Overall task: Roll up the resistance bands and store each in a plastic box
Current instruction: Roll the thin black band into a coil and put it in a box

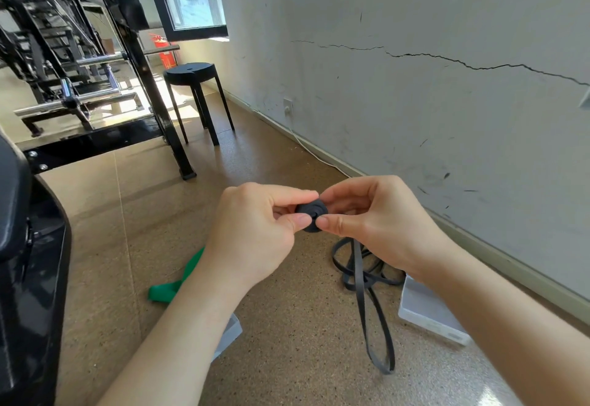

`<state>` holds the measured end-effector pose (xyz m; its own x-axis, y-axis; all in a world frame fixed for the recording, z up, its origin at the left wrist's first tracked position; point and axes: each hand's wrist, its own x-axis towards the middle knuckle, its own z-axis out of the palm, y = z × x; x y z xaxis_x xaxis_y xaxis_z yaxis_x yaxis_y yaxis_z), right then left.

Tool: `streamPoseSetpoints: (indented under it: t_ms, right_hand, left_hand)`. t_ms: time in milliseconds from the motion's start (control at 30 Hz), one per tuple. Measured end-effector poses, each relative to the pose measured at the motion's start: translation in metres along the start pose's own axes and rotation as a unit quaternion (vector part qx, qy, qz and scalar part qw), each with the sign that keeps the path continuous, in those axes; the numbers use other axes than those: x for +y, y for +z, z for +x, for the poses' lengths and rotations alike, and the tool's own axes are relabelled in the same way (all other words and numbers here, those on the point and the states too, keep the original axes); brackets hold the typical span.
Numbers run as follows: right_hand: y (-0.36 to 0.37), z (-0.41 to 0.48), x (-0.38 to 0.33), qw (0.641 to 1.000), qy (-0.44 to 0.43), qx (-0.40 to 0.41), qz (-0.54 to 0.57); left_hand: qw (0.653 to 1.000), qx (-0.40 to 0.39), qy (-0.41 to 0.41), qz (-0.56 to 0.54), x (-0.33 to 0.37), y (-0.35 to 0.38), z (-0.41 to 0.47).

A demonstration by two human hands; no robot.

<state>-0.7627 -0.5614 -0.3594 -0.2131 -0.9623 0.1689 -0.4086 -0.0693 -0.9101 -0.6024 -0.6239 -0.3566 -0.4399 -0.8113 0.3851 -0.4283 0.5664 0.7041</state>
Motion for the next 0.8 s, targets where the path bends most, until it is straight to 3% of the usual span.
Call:
streamPoseSetpoints:
  t_ms: [167, 300, 500, 667, 800]
  right_hand:
    - [0.000, 0.001, 0.000, 0.992, 0.031, 0.029, 0.116]
    - [0.002, 0.002, -0.001, 0.982, 0.051, 0.037, 0.179]
    - [0.002, 0.003, 0.000, 0.977, 0.057, 0.007, 0.203]
    - [-0.008, 0.001, -0.004, 0.991, 0.049, -0.080, 0.094]
    - [-0.013, 0.001, -0.003, 0.993, 0.041, -0.100, 0.045]
  left_hand:
    - [0.979, -0.062, -0.046, -0.188, 0.000, 0.004, 0.000]
    - [0.948, -0.001, -0.095, -0.305, 0.006, 0.012, -0.004]
    - [0.945, 0.069, -0.093, -0.306, 0.004, 0.015, -0.004]
    - [0.965, 0.041, -0.059, -0.252, 0.004, 0.007, 0.000]
    - [0.987, 0.001, -0.030, -0.160, 0.002, 0.006, 0.001]
